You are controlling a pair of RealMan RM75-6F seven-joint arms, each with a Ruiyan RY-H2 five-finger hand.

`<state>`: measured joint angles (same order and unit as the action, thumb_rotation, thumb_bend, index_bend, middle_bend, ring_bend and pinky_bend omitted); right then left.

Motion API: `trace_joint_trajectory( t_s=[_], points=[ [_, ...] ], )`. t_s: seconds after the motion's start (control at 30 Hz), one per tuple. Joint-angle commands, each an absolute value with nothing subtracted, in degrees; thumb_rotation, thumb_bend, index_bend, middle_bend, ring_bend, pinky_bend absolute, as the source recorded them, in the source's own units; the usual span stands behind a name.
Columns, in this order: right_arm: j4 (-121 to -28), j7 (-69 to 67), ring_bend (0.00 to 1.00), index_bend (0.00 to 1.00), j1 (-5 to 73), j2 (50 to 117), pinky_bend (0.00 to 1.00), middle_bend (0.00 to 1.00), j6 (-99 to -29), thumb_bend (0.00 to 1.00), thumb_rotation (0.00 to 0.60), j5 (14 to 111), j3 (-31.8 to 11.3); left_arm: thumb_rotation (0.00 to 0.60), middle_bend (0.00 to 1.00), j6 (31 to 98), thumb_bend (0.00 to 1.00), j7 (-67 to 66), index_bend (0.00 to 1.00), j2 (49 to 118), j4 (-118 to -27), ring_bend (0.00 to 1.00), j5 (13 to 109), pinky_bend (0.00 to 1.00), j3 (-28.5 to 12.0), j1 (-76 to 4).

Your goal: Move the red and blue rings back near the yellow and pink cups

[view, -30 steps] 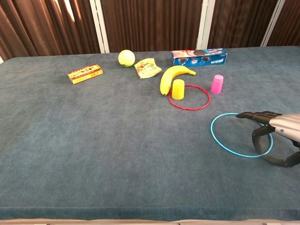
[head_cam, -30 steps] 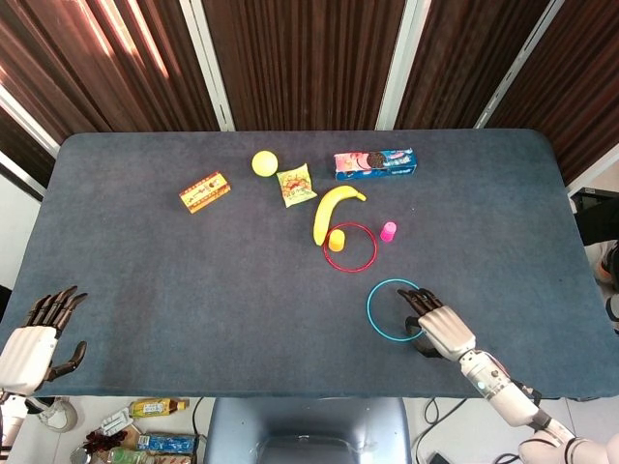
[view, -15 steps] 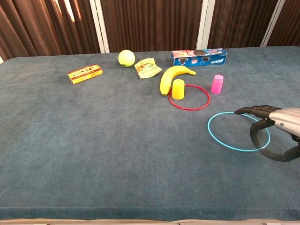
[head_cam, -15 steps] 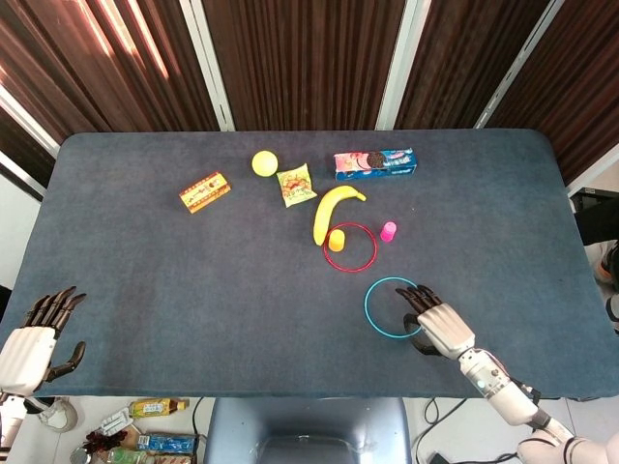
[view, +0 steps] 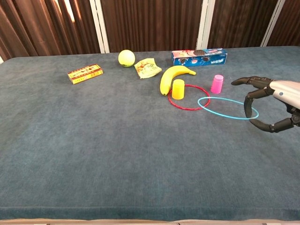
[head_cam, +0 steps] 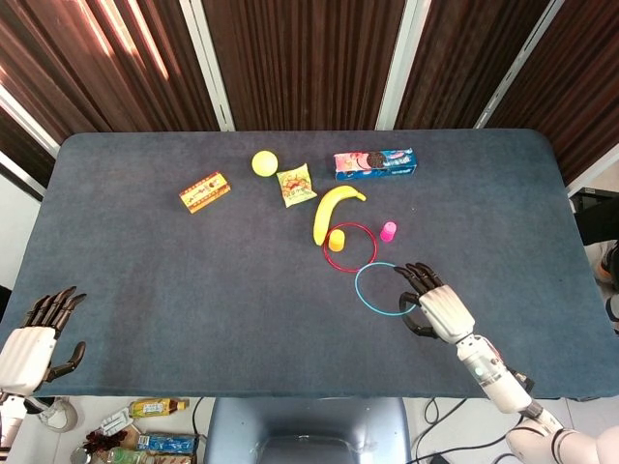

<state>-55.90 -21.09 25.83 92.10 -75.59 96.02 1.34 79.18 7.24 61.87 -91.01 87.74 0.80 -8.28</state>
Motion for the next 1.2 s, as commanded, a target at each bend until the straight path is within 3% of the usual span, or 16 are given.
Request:
trace_joint_trajectory(
  t_s=[0.03, 0.33, 0.53, 0.73, 1.2],
  points=[
    [-55.22, -21.77, 0.00, 0.89, 26.38, 92.65, 0.00, 0.18, -77.07, 0.62, 0.600, 96.09, 0.34, 0.600, 0.00, 79.15, 0.46, 7.23, 0.09, 61.88, -91.01, 0.00, 87.69, 0.08, 0.78, -8.30],
    [-56.30, -16.70, 0.00, 0.89, 28.77, 91.79, 0.00, 0.18, -79.55, 0.62, 0.600, 95.87, -3.30, 0.600, 0.00, 78.67, 0.46, 6.99, 0.09, 62.00, -90.93, 0.00, 87.56, 0.08, 0.83, -8.46],
    [-55.67, -12.61, 0.00, 0.89, 33.10, 91.12, 0.00, 0.18, -71.81, 0.62, 0.600, 91.36, -7.01, 0.600, 0.00, 78.05, 0.46, 6.36, 0.09, 62.38, -90.94, 0.00, 87.30, 0.07, 0.75, -8.79],
    [-48.25, -8.51, 0.00, 0.89, 35.45, 93.73, 0.00, 0.18, -66.14, 0.62, 0.600, 86.73, -9.30, 0.600, 0.00, 77.64, 0.46, 6.44, 0.09, 62.59, -90.65, 0.00, 86.80, 0.08, 0.49, -9.03],
    [-34.04, -14.56, 0.00, 0.88, 38.76, 100.68, 0.00, 0.19, -58.22, 0.62, 0.600, 84.28, -8.39, 0.600, 0.00, 76.21, 0.46, 5.61, 0.09, 63.24, -90.23, 0.00, 85.85, 0.08, 0.31, -9.68]
  ],
)
